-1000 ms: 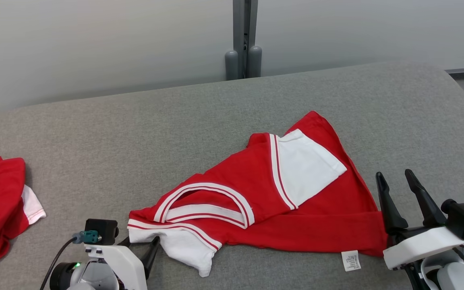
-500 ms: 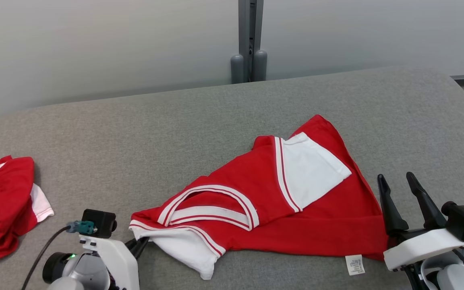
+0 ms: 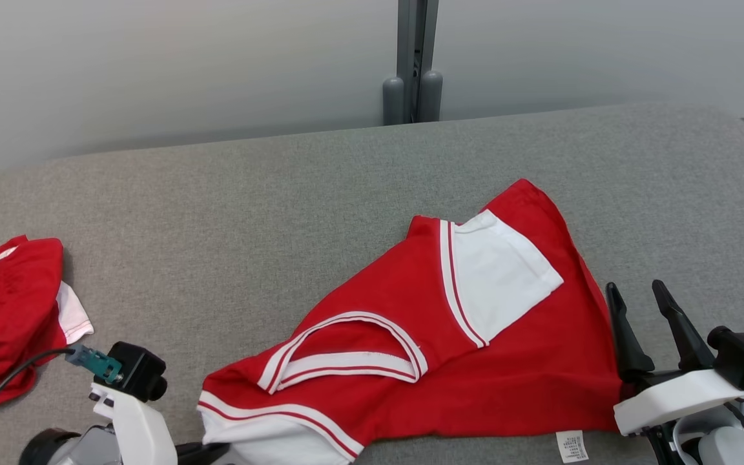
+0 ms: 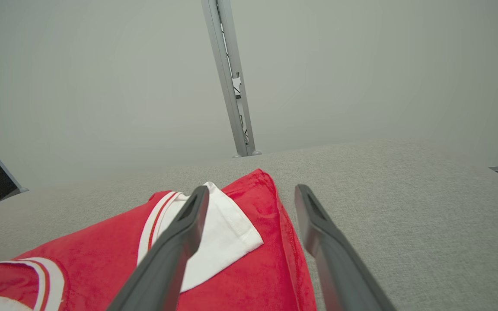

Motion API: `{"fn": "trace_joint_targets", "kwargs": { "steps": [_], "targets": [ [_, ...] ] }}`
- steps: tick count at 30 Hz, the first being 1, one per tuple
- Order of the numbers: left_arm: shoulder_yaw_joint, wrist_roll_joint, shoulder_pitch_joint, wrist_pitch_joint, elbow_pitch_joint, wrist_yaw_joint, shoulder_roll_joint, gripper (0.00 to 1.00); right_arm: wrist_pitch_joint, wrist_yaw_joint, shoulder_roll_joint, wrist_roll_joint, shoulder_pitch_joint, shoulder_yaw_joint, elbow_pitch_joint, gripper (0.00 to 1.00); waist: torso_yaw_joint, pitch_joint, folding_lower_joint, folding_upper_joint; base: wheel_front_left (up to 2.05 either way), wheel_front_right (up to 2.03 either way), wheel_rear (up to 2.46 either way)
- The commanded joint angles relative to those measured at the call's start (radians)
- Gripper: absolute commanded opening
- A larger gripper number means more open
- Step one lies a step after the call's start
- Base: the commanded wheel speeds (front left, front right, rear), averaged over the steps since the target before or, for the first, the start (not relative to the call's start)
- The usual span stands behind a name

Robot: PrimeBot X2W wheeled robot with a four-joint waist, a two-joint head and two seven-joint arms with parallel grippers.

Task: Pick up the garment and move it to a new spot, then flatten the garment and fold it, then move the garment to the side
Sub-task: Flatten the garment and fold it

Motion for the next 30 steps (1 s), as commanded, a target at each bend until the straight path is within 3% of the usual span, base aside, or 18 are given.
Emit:
{"fn": "trace_joint_targets", "kwargs": {
  "steps": [1,5,10,17,18,19,20,25,30],
  "targets": [
    [0.011,-0.046,-0.005,0.025,-0.015,0.01,-0.008,0.0,-0.004,0.0,0.004,0.002,-0.012,0.0,0.001,1.0,0.0,0.011,0.0,-0.0001,0.0,0.0,0.0],
    [0.031,-0.163,-0.097,0.1,0.03,0.025,-0.035,0.0,-0.004,0.0,0.011,0.002,-0.026,-0.005,0.007,1.0,0.006,0.035,0.0,-0.0001,0.0,0.0,0.0],
    [0.014,-0.199,-0.228,0.174,0.241,0.043,-0.056,0.0,-0.004,0.0,0.016,0.0,-0.062,0.021,0.019,1.0,-0.01,0.062,0.0,-0.0001,0.0,0.0,0.0],
    [0.028,-0.22,-0.308,0.152,0.47,0.017,-0.086,0.0,-0.003,0.0,0.007,0.007,-0.088,0.023,0.029,1.0,-0.029,0.077,0.0,-0.0001,0.0,0.0,0.0],
    [0.032,-0.215,-0.318,0.135,0.493,0.011,-0.093,0.15,-0.003,0.0,0.005,0.007,-0.088,0.022,0.029,1.0,-0.028,0.077,0.0,-0.0001,0.0,0.0,0.0],
    [0.031,-0.21,-0.325,0.12,0.516,0.005,-0.101,0.71,-0.003,0.0,0.004,0.007,-0.086,0.019,0.03,1.0,-0.027,0.075,0.0,-0.0001,0.0,0.0,0.0],
    [0.029,-0.206,-0.33,0.108,0.537,-0.002,-0.107,1.0,-0.003,0.0,0.004,0.005,-0.085,0.018,0.032,1.0,-0.025,0.073,0.0,-0.0001,0.0,0.0,0.0],
    [0.054,-0.206,-0.359,0.02,0.588,-0.038,-0.119,1.0,-0.003,0.0,0.003,-0.001,-0.079,0.017,0.034,1.0,-0.014,0.06,0.0,-0.0001,0.0,0.0,0.0],
    [0.093,-0.146,-0.335,-0.151,0.5,-0.067,-0.075,1.0,-0.003,0.0,-0.004,-0.008,-0.058,0.005,0.023,1.0,0.001,0.039,0.0,-0.0001,0.0,0.0,0.0]
  ]
}}
